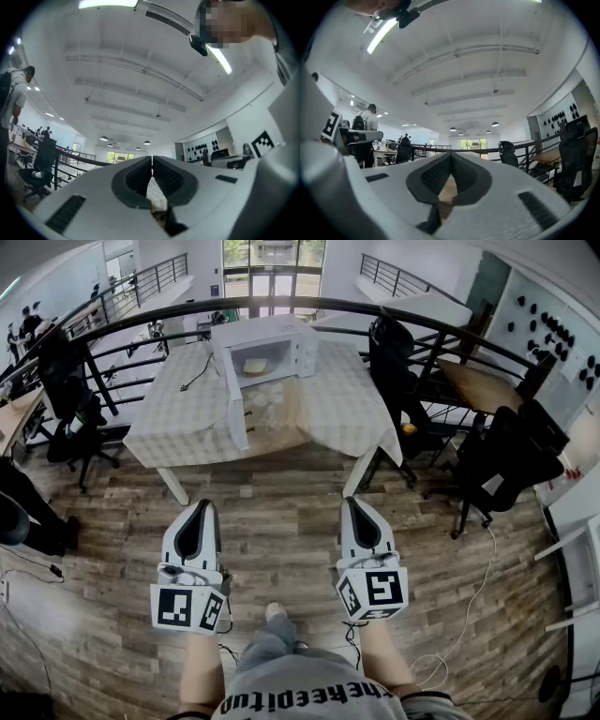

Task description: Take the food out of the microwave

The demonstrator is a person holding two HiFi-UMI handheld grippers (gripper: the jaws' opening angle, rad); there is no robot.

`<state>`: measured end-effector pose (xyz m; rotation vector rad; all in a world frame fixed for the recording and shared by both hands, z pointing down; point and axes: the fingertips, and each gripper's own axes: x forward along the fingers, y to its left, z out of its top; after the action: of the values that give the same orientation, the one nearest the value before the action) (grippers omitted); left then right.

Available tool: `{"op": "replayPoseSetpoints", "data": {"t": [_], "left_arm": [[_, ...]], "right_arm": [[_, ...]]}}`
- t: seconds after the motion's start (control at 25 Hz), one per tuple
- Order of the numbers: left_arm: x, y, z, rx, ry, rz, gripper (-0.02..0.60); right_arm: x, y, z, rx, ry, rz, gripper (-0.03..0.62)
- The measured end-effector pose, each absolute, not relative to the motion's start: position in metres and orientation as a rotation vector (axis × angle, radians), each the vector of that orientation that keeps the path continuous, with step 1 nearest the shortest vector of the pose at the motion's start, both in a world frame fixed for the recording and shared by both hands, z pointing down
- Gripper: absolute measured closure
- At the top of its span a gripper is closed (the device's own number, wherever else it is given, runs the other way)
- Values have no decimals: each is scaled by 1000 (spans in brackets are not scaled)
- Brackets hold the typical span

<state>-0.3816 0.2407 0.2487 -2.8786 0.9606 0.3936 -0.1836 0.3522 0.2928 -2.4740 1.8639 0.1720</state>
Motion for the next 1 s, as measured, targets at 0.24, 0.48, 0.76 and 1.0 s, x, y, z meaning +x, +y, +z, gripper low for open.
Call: {"op": "replayPoseSetpoints", "data": {"t": [0.24,0.48,0.76,1.0], "left_arm": [[-374,234,252,-2883,953,386,571],[-360,217,253,-2889,951,379,571],[-334,185,255,-2880,946,379,571],[-310,145,253,-2872,939,409,571]], "right_arm": [[-177,344,299,-2470,1861,163,589],[-165,326,302,-2472,1863,149,589],[-136,290,307,-2436,1839,112,589],[-115,251,304,-2423,1851,132,589]]}}
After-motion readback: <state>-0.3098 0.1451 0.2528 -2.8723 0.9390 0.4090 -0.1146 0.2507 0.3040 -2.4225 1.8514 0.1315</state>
